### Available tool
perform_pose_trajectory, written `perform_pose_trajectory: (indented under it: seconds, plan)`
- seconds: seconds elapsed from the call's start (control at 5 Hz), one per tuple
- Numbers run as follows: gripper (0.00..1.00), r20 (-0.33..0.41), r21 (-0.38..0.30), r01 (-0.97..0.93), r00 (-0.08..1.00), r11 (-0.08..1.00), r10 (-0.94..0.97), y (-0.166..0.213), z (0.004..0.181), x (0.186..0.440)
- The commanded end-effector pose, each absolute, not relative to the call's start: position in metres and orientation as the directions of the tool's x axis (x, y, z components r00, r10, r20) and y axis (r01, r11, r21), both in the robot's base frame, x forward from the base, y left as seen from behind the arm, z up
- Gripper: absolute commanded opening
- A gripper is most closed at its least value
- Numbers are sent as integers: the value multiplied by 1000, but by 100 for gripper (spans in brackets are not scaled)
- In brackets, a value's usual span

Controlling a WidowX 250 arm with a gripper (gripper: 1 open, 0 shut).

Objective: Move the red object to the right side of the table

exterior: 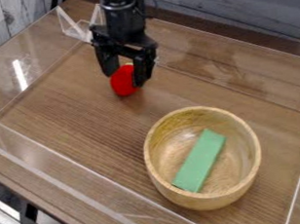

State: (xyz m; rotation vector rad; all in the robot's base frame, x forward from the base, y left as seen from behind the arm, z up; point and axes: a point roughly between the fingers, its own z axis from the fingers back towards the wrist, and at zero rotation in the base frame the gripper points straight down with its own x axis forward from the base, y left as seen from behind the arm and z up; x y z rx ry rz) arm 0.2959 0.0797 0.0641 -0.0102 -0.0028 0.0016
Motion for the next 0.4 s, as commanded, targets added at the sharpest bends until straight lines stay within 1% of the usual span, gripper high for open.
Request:
perform_pose_trajectory:
  seconds: [0.0, 0.2]
  plan:
    - [100, 53, -6, -60, 997, 998, 60, 93, 70, 293]
    - [100, 63, -15, -103, 993, 995, 103, 98, 72, 288]
